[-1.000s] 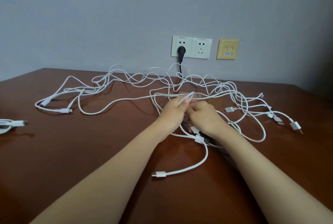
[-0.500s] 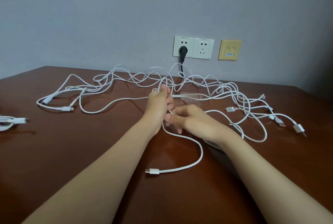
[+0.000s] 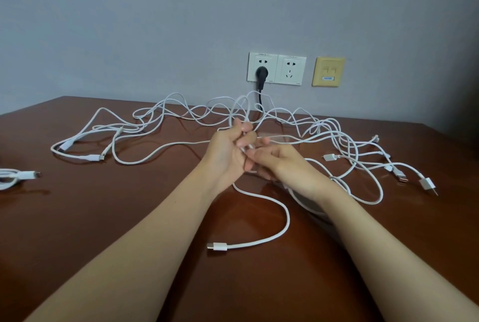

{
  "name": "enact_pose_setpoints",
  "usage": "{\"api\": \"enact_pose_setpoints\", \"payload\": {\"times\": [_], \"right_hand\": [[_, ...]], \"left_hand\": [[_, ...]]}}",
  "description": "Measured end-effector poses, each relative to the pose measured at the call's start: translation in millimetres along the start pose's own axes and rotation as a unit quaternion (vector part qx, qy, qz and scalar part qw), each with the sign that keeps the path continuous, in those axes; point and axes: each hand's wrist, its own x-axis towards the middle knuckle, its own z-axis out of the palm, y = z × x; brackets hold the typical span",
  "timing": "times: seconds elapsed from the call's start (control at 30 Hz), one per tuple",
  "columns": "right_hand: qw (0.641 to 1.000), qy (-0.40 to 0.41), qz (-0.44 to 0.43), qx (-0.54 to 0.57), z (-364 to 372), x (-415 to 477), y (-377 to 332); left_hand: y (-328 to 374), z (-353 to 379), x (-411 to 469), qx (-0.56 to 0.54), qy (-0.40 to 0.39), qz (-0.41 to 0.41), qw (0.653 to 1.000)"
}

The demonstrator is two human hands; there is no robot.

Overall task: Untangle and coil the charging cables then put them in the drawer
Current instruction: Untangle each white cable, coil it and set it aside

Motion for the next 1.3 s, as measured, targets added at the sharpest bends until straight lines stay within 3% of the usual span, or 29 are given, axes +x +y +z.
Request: {"api": "enact_pose_setpoints", "payload": {"times": [0.17, 0.37, 0.43, 0.57, 0.73, 0.83, 0.97, 1.3], "right_hand": [[0.998, 0.035, 0.009, -0.046, -9.1, -5.3, -2.4], [0.963, 0.095, -0.025, -0.252, -20.7, -9.3, 1.6], [0.969, 0.1, -0.025, -0.225, -24.7, -11.1, -0.2], [0.995, 0.072, -0.036, -0.066, -27.3, -12.3, -9.2], [0.987, 0.12, -0.078, -0.073, -13.5, -4.2, -7.4], [0.98, 0.169, -0.087, -0.055, -10.7, 0.0, -4.5], [0.966, 0.226, -0.06, -0.107, -16.6, 0.7, -0.3], [0.953, 0.245, -0.013, -0.18, -24.3, -2.9, -2.4]], "left_hand": [[7.2, -5.8, 3.7, -0.178, 0.042, 0.029, 0.983], [11.4, -11.7, 4.5, -0.142, 0.056, -0.024, 0.988], [14.2, -14.1, 4.8, -0.113, 0.069, -0.044, 0.99], [14.6, -12.8, 6.2, -0.025, 0.109, -0.07, 0.991], [4.8, -3.3, 4.1, 0.204, 0.142, -0.075, 0.966], [-5.0, 3.7, 3.6, 0.321, 0.104, -0.11, 0.935], [-4.8, 3.6, 1.2, 0.254, 0.014, -0.189, 0.949], [2.9, -6.7, -5.7, 0.173, -0.13, -0.249, 0.944]]}}
